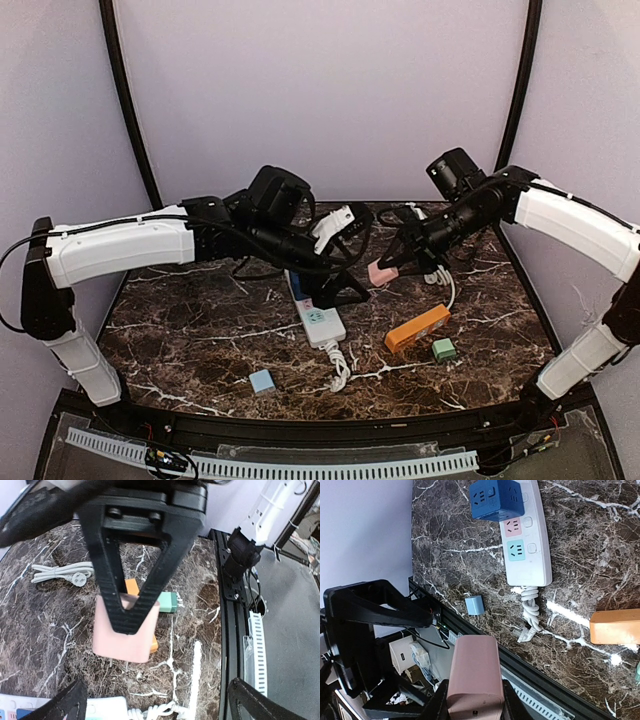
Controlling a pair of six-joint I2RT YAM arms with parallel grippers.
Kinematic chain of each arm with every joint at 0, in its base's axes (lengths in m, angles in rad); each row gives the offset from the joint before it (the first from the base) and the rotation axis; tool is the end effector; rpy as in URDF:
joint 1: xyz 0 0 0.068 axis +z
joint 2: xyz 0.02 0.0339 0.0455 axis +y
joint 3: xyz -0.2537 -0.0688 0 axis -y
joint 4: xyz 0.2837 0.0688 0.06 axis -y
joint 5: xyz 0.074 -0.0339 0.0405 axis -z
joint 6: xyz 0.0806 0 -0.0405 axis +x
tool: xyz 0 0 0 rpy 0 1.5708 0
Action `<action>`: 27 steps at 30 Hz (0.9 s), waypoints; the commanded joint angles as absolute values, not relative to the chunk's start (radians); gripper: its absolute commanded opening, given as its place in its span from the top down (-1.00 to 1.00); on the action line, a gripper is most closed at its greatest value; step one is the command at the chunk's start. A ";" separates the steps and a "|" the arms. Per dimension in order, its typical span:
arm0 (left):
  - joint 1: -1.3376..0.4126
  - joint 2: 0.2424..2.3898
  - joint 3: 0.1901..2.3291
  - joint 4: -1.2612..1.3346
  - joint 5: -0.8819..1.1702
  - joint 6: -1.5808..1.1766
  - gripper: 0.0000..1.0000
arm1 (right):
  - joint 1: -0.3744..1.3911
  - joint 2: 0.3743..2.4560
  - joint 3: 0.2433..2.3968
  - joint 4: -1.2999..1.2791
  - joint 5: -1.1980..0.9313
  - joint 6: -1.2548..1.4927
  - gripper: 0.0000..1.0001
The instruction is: Insert the plug
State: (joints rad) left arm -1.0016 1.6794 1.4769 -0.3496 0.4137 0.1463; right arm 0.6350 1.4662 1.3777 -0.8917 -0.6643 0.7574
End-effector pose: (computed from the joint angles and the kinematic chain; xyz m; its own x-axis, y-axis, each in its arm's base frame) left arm 0.2224 -0.4077 0.2899 -0.1403 0.4670 -0.8731 0.9867 0.1386 -0.0845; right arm 0.2587 0.2523 0.2863 -0.9967 -0.0624 -0.0528 -0.0808 0.6511 0.7547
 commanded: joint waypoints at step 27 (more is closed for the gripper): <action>-0.717 1.370 1.229 -0.374 0.190 -0.620 -0.98 | 0.651 1.525 1.508 -0.981 -0.477 0.771 1.00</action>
State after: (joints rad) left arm -0.7681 1.3746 1.2407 -0.3035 0.1963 -0.5621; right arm 0.6353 1.5032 1.4666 -0.9718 -0.5148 0.7532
